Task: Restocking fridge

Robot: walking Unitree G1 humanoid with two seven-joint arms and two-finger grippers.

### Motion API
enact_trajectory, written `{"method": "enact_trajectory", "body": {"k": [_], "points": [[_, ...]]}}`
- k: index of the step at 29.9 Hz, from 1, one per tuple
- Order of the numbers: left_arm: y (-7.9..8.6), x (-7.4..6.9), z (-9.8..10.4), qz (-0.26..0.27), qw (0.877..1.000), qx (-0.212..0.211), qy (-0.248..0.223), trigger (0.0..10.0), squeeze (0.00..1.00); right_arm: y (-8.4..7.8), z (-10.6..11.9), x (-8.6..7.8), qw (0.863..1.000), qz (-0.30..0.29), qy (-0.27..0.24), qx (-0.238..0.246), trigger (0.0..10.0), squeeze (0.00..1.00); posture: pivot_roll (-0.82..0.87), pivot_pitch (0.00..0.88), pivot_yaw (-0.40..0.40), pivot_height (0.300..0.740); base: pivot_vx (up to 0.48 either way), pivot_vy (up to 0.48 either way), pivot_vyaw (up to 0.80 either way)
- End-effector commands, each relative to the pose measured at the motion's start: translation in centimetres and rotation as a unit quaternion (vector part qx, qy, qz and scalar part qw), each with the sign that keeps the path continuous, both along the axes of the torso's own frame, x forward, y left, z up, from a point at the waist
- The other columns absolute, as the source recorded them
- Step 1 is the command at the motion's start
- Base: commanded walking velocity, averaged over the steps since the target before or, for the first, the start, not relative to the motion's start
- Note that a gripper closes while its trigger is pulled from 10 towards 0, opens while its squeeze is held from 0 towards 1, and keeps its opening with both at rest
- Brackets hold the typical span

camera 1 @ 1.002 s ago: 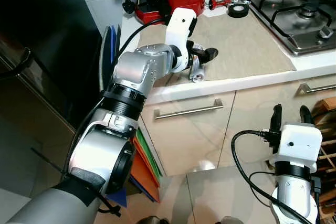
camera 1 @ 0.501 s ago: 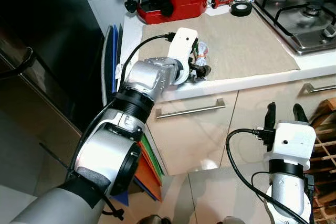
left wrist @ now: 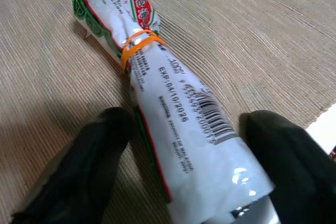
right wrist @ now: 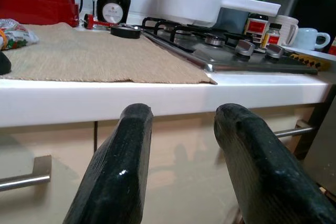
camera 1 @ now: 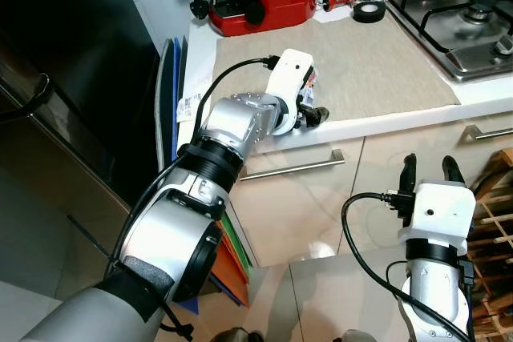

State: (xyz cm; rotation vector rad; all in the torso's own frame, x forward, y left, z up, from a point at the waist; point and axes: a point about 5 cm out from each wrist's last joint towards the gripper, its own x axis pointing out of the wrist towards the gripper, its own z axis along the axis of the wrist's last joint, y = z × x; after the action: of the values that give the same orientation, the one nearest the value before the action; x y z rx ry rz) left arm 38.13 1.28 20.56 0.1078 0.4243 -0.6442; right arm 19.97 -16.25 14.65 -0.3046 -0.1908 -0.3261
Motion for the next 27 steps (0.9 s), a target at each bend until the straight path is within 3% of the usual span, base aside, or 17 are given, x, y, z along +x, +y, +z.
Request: {"method": "enact_trajectory", "body": {"k": [1, 9, 14, 21, 22, 24, 27], "points": [[1.5, 0.0, -2.0, 0.022, 0.999, 0.014, 0.034, 0.0, 0.00, 0.3, -0.1, 0.3, 1.000, 0.003, -0.001, 0.005, 10.0, 0.00, -0.08, 0.060, 0.186, 0.740, 0.000, 0.000, 0.00], [1.5, 0.0, -1.9, 0.030, 0.998, -0.025, 0.056, 0.0, 0.00, 0.1, -0.1, 0.5, 1.000, 0.004, 0.000, 0.005, 10.0, 0.00, -0.07, 0.059, 0.180, 0.740, 0.000, 0.000, 0.00], [2.1, 0.4, -1.0, 0.037, 0.998, -0.027, 0.034, 0.0, 0.00, 0.2, -0.1, 0.8, 1.000, 0.008, 0.000, 0.004, 10.0, 0.00, -0.07, 0.056, 0.173, 0.740, 0.000, 0.000, 0.00], [2.0, -0.1, 0.2, 0.022, 0.999, -0.039, 0.015, 0.0, 0.00, 0.2, -0.2, 1.1, 1.000, 0.013, 0.002, 0.003, 10.0, 0.00, -0.06, 0.054, 0.163, 0.740, 0.000, 0.000, 0.00], [1.7, -0.6, 1.3, 0.012, 0.998, -0.065, 0.013, 0.0, 0.00, 0.1, -0.3, 1.3, 1.000, 0.015, 0.004, 0.003, 10.0, 0.00, -0.05, 0.048, 0.156, 0.740, 0.000, 0.000, 0.00], [1.6, -0.8, 1.8, 0.009, 0.997, -0.074, 0.011, 0.0, 0.00, 0.1, -0.3, 1.4, 1.000, 0.016, 0.004, 0.003, 10.0, 0.00, -0.05, 0.048, 0.156, 0.740, 0.000, 0.000, 0.00], [1.0, -1.8, 4.1, -0.011, 0.994, -0.103, -0.016, 0.0, 0.00, 0.1, -0.2, 1.6, 1.000, 0.020, 0.004, 0.002, 10.0, 0.00, -0.05, 0.039, 0.145, 0.740, 0.000, 0.000, 0.00]]}}
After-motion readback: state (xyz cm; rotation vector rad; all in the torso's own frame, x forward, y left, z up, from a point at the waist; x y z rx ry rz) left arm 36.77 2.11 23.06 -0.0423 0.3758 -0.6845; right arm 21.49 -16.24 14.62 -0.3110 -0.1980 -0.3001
